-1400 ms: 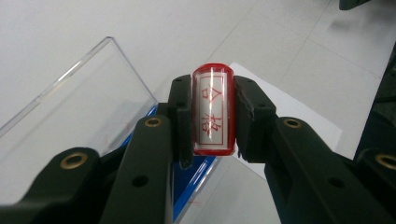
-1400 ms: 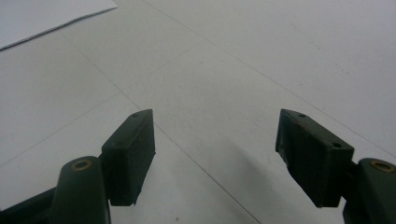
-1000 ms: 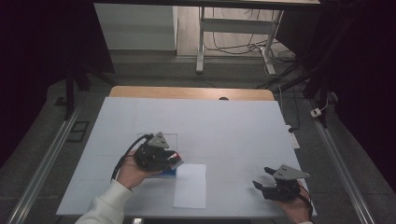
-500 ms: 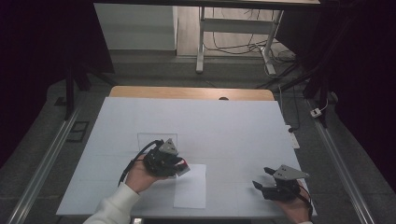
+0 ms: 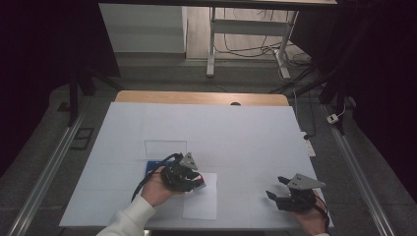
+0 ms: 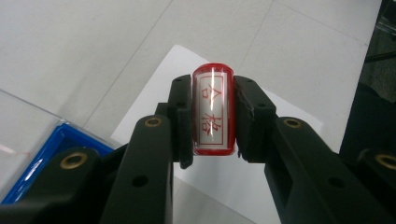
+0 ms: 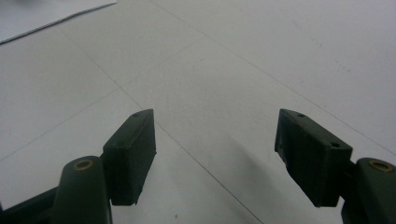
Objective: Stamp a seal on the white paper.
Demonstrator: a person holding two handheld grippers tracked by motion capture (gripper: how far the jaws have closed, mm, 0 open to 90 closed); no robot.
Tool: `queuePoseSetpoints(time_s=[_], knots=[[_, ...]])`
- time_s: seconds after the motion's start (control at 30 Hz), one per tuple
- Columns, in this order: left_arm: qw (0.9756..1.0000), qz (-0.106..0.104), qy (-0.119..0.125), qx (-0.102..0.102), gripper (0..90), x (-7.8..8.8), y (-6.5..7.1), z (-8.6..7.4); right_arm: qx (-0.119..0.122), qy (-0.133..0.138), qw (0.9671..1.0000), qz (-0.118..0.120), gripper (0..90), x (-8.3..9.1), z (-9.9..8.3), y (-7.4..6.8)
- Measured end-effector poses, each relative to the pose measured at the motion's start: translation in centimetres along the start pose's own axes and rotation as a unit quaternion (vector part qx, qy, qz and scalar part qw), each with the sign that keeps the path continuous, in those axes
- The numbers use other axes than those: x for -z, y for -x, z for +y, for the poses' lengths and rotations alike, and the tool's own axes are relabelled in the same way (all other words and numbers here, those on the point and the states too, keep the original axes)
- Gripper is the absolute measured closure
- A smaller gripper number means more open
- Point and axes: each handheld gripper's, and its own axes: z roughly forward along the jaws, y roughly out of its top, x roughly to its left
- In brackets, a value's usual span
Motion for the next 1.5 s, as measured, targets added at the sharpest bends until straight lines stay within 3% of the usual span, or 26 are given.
queuePoseSetpoints(time_s=[0.7,1.5], knots=[[0.9997,-0.009,-0.021,0.001,69.8,-1.7,0.2,-0.2,0.000,-0.003,1.0000,0.001,29.2,-0.1,-0.1,0.0],[0.9993,-0.006,-0.036,-0.005,69.8,-2.4,0.4,-0.1,-0.001,-0.003,1.0000,0.000,29.3,-0.1,-0.1,0.0]])
